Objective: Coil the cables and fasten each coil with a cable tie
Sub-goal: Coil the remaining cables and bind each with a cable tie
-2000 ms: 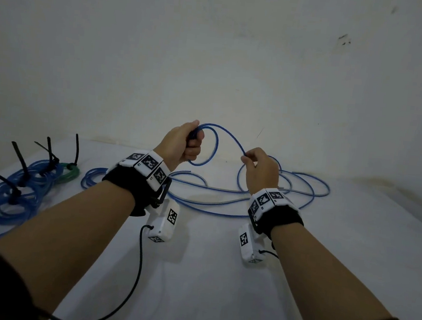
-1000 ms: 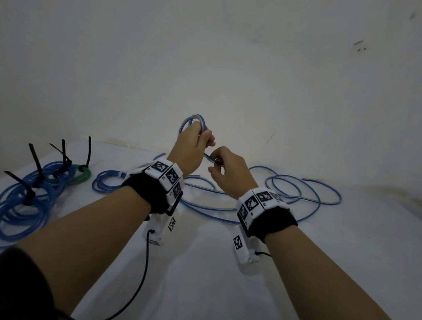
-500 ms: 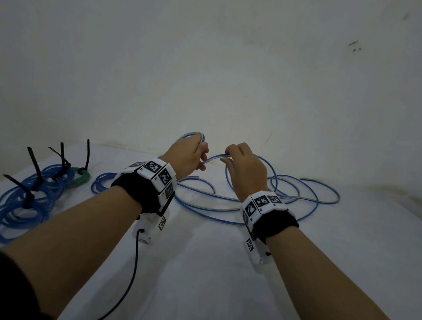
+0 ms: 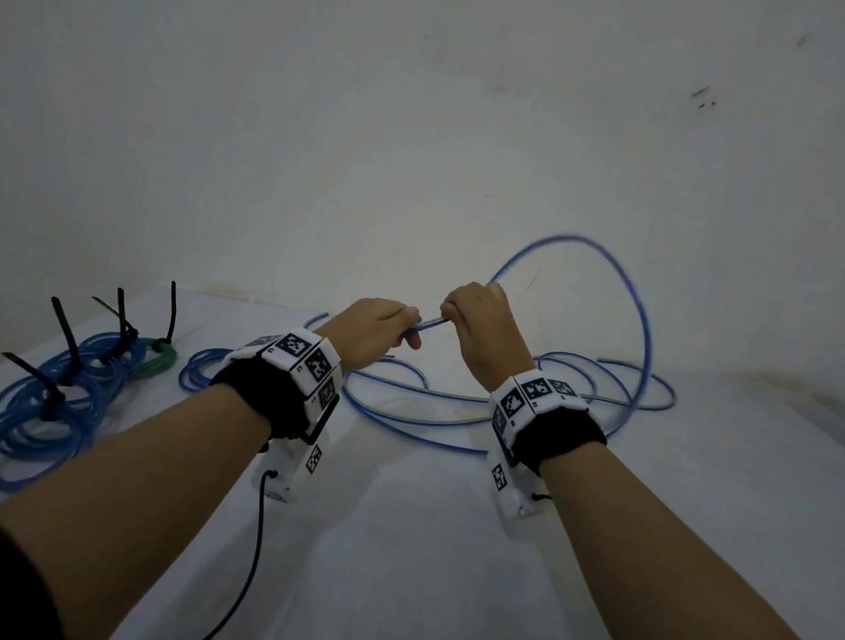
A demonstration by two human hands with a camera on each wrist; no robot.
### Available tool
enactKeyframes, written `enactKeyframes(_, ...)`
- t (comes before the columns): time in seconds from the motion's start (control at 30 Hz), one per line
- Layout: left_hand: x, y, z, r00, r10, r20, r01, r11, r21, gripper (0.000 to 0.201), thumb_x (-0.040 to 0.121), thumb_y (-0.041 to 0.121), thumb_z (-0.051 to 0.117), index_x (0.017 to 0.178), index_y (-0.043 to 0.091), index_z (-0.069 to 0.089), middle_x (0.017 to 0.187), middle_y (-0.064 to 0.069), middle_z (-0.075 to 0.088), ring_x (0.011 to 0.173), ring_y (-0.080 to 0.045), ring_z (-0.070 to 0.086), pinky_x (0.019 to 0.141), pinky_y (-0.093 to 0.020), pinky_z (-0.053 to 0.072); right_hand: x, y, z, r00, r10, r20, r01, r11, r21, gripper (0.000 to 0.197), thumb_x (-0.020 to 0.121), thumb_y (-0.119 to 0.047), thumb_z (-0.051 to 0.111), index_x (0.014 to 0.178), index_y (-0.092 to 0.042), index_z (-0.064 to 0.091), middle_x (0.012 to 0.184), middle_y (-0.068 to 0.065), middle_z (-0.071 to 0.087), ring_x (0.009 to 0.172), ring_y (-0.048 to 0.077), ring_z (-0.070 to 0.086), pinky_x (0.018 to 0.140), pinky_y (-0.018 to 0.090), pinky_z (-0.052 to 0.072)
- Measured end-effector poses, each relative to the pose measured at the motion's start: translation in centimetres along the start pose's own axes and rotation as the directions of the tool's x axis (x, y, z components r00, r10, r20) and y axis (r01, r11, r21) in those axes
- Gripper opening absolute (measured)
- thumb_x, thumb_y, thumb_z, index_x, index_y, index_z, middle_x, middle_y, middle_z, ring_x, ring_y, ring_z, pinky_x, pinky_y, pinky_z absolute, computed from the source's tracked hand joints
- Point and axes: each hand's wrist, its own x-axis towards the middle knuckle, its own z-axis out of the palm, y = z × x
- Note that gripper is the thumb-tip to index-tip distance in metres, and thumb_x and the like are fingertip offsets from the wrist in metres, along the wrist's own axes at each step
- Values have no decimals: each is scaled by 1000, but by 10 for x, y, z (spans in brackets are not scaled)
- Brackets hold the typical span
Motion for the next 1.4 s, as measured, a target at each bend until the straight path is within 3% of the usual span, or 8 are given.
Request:
enactKeyframes(0.4, 4, 9, -9, 995, -91, -32, 64, 871, -488, 40, 100, 26, 37, 64, 11, 45, 39, 13, 31, 35, -3, 22, 37, -14, 20, -2, 13, -8, 963, 192, 191, -209, 975, 78, 12, 91, -4, 51, 96, 1, 61, 93, 15, 61, 80, 20, 48, 74, 26, 36)
enactKeyframes(0.6, 4, 14, -14, 995, -93, 37, 95, 762, -640, 41, 100, 19, 28, 67, 9, 50, 43, 10, 30, 36, -6, 23, 37, -16, 20, -6, 21, -2, 938, 337, 88, -336, 942, -18, 16, 94, -6, 46, 99, 1, 59, 97, 18, 60, 89, 30, 54, 72, 28, 35)
enactKeyframes(0.7, 1, 15, -18, 995, -58, 79, 96, 754, -650, 38, 101, 19, 29, 77, 8, 57, 47, 10, 38, 40, -7, 37, 42, -15, 32, -4, 29, -4, 908, 418, -18, -418, 908, -4, 20, 97, -12, 44, 99, 2, 59, 91, 20, 61, 84, 34, 57, 70, 31, 38)
enactKeyframes(0.8, -2, 13, -17, 981, -37, 191, 147, 786, -600, 37, 101, 20, 31, 81, 6, 59, 51, 5, 49, 46, -10, 51, 49, -18, 45, -1, 28, -9, 905, 406, -125, -397, 913, 94, 24, 97, -16, 42, 99, -2, 62, 84, 17, 61, 74, 33, 58, 69, 46, 49)
enactKeyframes(0.87, -4, 12, -14, 970, -58, 235, 185, 803, -567, 39, 102, 24, 31, 80, 6, 58, 51, 4, 50, 46, -11, 52, 48, -19, 46, 3, 24, -12, 911, 388, -142, -377, 921, 97, 27, 97, -20, 42, 101, -3, 63, 84, 16, 61, 75, 31, 57, 68, 44, 49)
enactKeyframes(1.0, -6, 17, -10, 973, -78, 215, 201, 738, -644, 45, 102, 30, 25, 76, 7, 54, 47, 5, 44, 40, -9, 41, 43, -18, 37, 6, 22, -12, 924, 364, -117, -364, 931, 28, 26, 99, -20, 42, 103, -5, 63, 85, 16, 61, 78, 27, 54, 64, 26, 29)
enactKeyframes(1.2, -3, 21, -8, 971, -108, 214, 235, 609, -758, 50, 99, 42, 22, 65, 12, 44, 48, 4, 31, 35, -8, 25, 41, -20, 19, 2, 13, -10, 957, 287, -47, -286, 957, 40, 26, 98, -19, 42, 101, -4, 64, 81, 17, 60, 76, 30, 54, 70, 39, 43)
enactKeyframes(1.4, -4, 20, -14, 983, -61, 172, 176, 556, -812, 37, 101, 27, 27, 70, 15, 43, 51, 7, 36, 35, -5, 26, 43, -19, 17, -1, 20, -6, 942, 336, -1, -336, 941, -46, 26, 99, -23, 40, 102, -11, 62, 85, 10, 65, 83, 34, 55, 75, 38, 41)
